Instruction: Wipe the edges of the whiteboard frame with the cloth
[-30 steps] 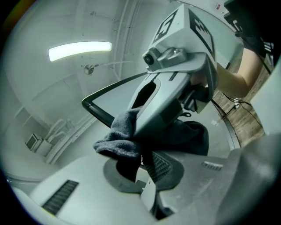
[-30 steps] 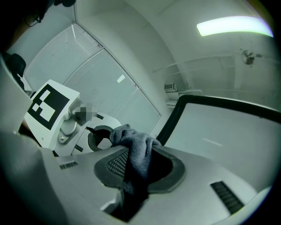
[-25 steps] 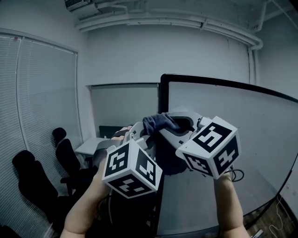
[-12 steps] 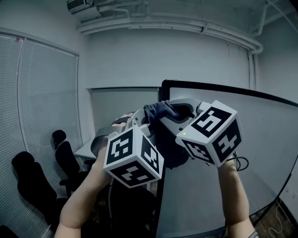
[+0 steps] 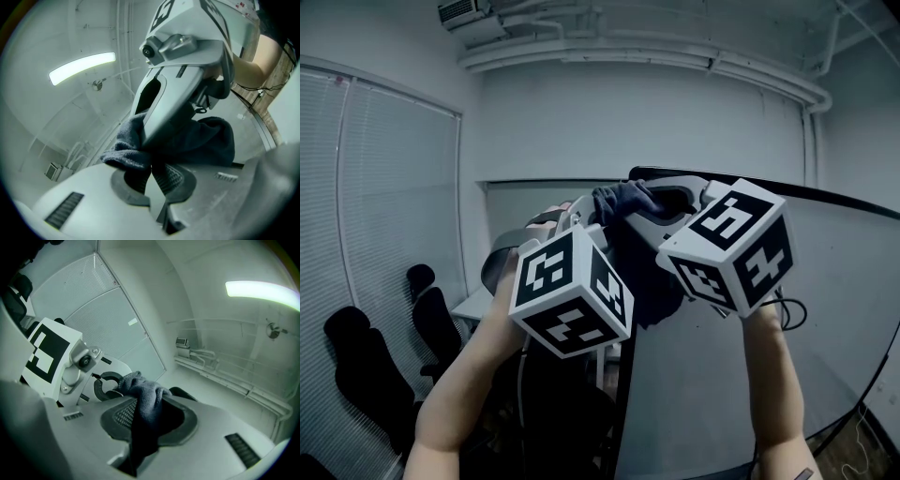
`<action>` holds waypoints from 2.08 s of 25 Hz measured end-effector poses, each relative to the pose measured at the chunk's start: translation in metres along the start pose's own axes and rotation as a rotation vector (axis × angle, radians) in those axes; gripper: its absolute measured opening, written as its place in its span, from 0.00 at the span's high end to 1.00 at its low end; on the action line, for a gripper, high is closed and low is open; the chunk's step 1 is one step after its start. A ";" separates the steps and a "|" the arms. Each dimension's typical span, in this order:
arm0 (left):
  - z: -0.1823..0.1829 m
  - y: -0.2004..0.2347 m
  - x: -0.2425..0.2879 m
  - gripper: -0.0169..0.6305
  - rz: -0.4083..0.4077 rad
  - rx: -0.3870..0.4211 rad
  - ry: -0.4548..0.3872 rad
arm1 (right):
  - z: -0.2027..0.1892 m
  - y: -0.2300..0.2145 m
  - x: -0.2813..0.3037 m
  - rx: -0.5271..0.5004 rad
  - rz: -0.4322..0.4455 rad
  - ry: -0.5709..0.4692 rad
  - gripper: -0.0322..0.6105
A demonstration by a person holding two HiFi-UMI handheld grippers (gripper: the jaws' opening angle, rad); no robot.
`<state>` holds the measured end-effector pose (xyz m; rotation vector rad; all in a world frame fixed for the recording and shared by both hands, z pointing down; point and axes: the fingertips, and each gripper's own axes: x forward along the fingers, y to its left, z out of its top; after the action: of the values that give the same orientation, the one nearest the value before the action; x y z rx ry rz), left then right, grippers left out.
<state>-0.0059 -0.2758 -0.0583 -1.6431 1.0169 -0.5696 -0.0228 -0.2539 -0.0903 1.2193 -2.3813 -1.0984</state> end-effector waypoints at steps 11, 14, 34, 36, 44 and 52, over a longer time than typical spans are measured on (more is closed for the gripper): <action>0.001 0.017 0.006 0.95 0.036 0.011 0.001 | 0.010 -0.004 0.000 -0.052 -0.031 -0.015 0.80; 0.000 0.018 0.002 0.95 0.049 0.013 -0.008 | 0.013 -0.001 0.000 -0.071 -0.052 -0.017 0.80; -0.013 -0.019 -0.005 0.95 0.004 -0.026 -0.010 | -0.008 0.030 0.000 -0.142 -0.055 0.073 0.80; -0.015 -0.023 -0.006 0.95 0.002 -0.029 -0.010 | -0.010 0.033 0.000 -0.145 -0.060 0.075 0.80; -0.019 -0.036 -0.006 0.95 -0.010 -0.036 -0.003 | -0.021 0.041 -0.001 -0.123 -0.044 0.081 0.80; -0.024 -0.045 -0.010 0.95 -0.012 -0.036 0.015 | -0.025 0.050 0.000 -0.100 -0.033 0.086 0.80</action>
<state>-0.0151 -0.2778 -0.0072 -1.6803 1.0343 -0.5751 -0.0387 -0.2486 -0.0371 1.2496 -2.2227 -1.1360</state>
